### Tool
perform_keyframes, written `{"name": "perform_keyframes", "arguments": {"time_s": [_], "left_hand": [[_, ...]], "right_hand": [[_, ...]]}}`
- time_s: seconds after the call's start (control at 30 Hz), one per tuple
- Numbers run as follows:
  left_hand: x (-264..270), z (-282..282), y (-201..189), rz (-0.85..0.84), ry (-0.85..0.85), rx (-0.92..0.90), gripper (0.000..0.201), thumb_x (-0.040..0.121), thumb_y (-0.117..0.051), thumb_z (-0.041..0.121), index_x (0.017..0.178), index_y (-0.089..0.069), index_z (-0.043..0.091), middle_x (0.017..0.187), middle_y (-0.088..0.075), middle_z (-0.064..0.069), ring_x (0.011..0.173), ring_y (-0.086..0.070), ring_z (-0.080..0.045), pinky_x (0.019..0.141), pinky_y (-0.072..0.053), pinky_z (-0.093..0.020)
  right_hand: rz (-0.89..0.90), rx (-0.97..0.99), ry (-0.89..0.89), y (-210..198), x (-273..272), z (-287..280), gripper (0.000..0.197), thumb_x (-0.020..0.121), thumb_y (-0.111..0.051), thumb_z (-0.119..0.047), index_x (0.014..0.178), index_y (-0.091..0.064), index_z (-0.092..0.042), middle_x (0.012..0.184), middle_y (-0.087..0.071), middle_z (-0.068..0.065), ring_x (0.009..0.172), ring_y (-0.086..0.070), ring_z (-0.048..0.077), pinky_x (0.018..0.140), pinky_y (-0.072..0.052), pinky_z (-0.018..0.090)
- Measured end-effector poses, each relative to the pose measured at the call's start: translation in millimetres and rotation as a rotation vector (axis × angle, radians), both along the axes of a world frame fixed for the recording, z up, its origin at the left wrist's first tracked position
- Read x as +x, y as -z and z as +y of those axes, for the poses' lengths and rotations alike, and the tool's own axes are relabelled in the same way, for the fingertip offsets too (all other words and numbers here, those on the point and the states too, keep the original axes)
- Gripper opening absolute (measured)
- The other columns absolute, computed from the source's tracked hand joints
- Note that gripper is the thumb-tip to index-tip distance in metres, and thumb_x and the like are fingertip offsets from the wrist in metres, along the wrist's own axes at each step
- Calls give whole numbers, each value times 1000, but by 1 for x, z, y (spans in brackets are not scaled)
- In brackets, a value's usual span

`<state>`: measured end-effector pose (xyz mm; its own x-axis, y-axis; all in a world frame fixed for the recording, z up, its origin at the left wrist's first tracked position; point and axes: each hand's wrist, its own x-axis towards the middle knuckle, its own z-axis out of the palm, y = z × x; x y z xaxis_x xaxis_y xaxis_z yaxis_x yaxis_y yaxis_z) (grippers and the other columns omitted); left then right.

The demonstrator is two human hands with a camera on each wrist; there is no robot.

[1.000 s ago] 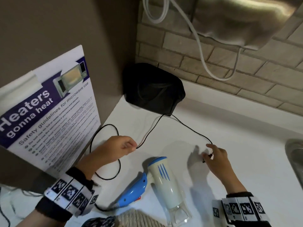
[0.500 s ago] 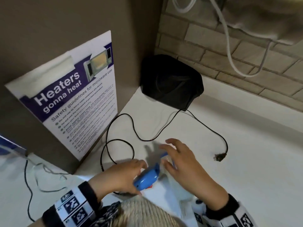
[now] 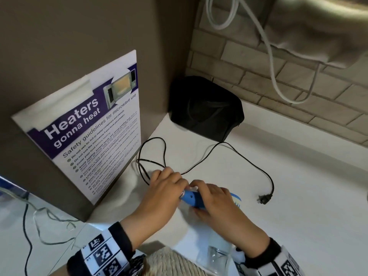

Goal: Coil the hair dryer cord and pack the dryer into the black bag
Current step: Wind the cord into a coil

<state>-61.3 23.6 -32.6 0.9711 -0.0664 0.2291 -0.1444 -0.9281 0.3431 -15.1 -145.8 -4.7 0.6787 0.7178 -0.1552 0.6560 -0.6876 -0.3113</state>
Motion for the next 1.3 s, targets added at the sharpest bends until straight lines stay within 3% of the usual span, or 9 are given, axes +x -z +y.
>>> {"name": "perform_keyframes", "arguments": {"time_s": [0.23,0.37,0.5,0.63,0.77,0.9,1.07,1.17,1.3], "left_hand": [[2,17,-19,-221,-419,-335,27,74,-73,21,83,-48,23,85,-50,3,81,-47,-17,73,-33,-31],[8,24,-11,99,-425,-901,15,94,-52,12,82,-57,20,77,-65,7,67,-61,0,70,-44,-22],[17,23,-32,144,-429,-1410,25,97,-41,2,99,-59,19,91,-72,-4,83,-68,-20,85,-52,-34],[28,33,-72,135,-431,-1790,10,96,-48,8,102,-57,8,86,-67,-12,71,-68,-24,73,-59,-41],[31,35,-95,291,-255,-1626,22,99,-42,9,115,-57,4,73,-56,-5,49,-52,-13,53,-53,-29],[32,27,-104,380,-41,-1259,26,103,-35,21,103,-61,14,61,-43,5,42,-30,-6,46,-32,-20],[27,14,-115,507,259,-1145,31,101,-36,33,92,-62,19,56,-34,10,48,-23,-7,47,-25,-16],[23,15,-121,466,366,-1131,25,97,-47,35,90,-67,22,57,-34,13,52,-30,-5,52,-25,-18],[21,25,-119,374,353,-1501,17,89,-54,24,88,-71,24,51,-41,12,46,-34,-4,56,-21,-27]], "right_hand": [[-8,80,132,-8,10,-8,45,90,-53,-37,130,-32,-32,103,-59,-9,97,-56,18,89,-38,32],[17,128,141,-7,8,-9,47,89,-56,-35,128,-31,-33,98,-56,-11,92,-57,18,85,-44,34],[72,159,84,-13,3,-9,45,91,-53,-40,129,-31,-35,100,-54,-15,91,-53,12,87,-41,31],[196,201,57,-22,1,-9,44,94,-46,-47,131,-25,-36,109,-62,-16,96,-55,12,90,-41,30],[211,254,60,-32,6,-10,44,96,-45,-41,133,-22,-41,113,-60,-14,100,-59,11,91,-47,32],[81,463,71,-51,21,-7,53,97,-47,-25,134,-21,-51,131,-41,-14,119,-43,-6,93,-38,7],[-161,579,-96,-81,42,6,47,90,-56,-3,132,-48,-24,147,-31,-4,135,-34,8,107,-28,13],[-177,571,-99,-87,48,5,17,93,-52,-25,108,-58,-21,136,-48,-8,129,-40,3,106,-29,14],[33,592,136,-89,54,-8,25,93,-45,-41,93,-56,-19,92,-70,-15,94,-62,2,82,-48,23]]}}
